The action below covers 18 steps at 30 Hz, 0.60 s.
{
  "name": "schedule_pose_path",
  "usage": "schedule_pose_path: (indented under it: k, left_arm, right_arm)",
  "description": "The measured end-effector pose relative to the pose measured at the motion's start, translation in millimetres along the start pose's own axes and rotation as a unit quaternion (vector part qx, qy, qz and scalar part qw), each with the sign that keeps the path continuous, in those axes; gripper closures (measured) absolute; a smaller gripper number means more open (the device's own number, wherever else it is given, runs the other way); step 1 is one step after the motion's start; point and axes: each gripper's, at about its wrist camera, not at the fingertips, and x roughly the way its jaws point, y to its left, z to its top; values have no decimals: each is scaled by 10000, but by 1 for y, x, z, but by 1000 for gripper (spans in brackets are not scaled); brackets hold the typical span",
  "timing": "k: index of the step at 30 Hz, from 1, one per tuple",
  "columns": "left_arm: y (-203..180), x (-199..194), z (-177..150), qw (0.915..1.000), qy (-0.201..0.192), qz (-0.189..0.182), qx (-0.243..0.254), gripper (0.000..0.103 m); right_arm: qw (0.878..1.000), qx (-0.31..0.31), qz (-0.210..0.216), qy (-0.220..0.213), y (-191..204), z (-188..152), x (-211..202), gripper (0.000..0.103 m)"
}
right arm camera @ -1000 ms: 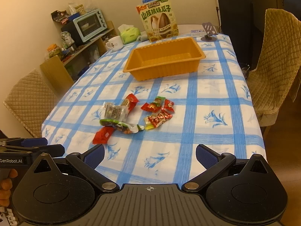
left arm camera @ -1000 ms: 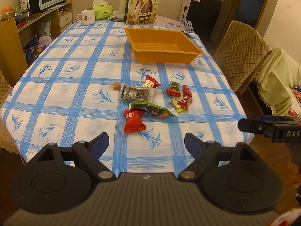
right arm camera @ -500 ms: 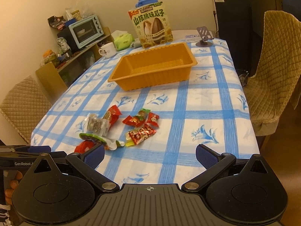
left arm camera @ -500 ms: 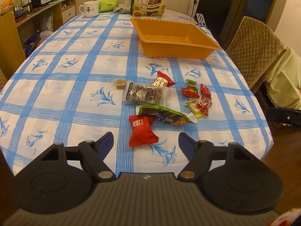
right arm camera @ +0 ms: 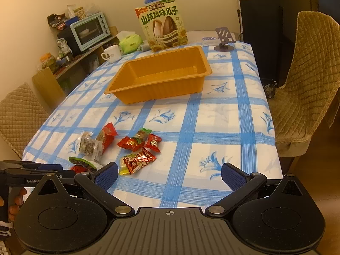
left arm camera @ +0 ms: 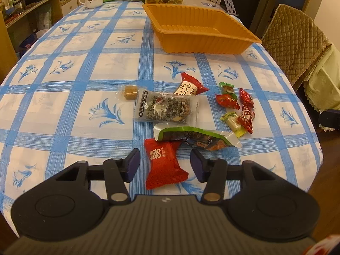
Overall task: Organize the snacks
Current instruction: 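Reach the left tool to the red square candy and close on it, then lift the red candy with the left tool while the right tool grasps the green-edged packet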
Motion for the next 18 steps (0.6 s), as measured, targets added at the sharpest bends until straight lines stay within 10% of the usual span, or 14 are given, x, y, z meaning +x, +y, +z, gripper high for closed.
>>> schedule_pose_path:
  k: [18]
  left_arm:
    - [9, 8, -4, 9997, 91, 29, -204, 80]
  right_arm:
    - [9934, -957, 589, 224, 26, 18, 39, 0]
